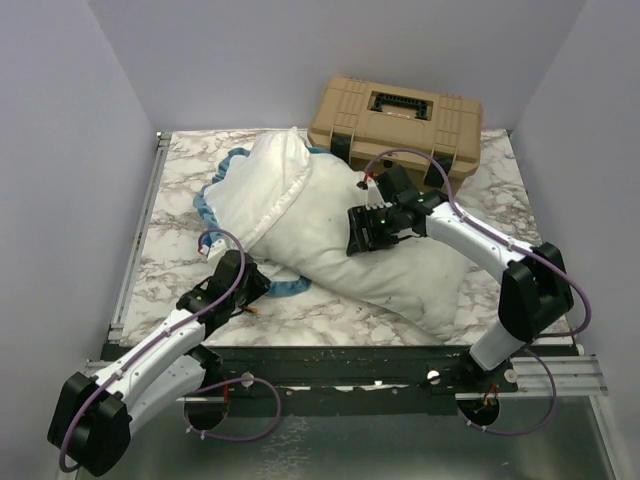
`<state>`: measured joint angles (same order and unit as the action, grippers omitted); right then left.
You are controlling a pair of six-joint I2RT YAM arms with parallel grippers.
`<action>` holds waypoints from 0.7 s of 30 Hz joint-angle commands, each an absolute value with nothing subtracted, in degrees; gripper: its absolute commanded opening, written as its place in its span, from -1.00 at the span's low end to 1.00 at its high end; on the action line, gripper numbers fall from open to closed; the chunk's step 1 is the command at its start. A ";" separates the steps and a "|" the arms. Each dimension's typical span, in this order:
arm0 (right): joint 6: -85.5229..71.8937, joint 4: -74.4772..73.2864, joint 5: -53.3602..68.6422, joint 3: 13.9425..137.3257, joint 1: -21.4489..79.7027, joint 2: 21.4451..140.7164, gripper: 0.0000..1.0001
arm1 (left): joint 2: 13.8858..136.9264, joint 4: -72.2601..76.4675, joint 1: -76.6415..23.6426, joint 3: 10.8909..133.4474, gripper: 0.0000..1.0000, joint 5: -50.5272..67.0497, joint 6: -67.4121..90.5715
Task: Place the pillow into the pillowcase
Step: Stuff the pillow into the pillowcase.
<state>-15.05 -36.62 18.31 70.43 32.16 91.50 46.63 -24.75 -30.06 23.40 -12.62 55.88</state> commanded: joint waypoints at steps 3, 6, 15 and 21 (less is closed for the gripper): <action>-17.32 -33.11 26.85 77.12 32.34 100.29 -0.26 | 50.61 1.53 -29.80 20.81 -0.92 -9.30 56.10; -21.16 -29.95 35.00 80.44 32.34 101.67 -0.80 | 50.62 3.70 -29.88 21.51 -1.00 -4.75 56.00; -41.46 -10.33 53.82 83.50 32.30 99.21 -1.00 | 48.13 6.06 -34.06 24.80 -1.00 4.91 59.69; -39.80 -12.35 52.24 82.00 32.34 99.60 -1.00 | 52.15 4.69 -46.97 30.78 -1.00 0.82 56.89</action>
<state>-37.21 -16.73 48.18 81.43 31.92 101.10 49.60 3.79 -40.45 25.80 1.08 58.89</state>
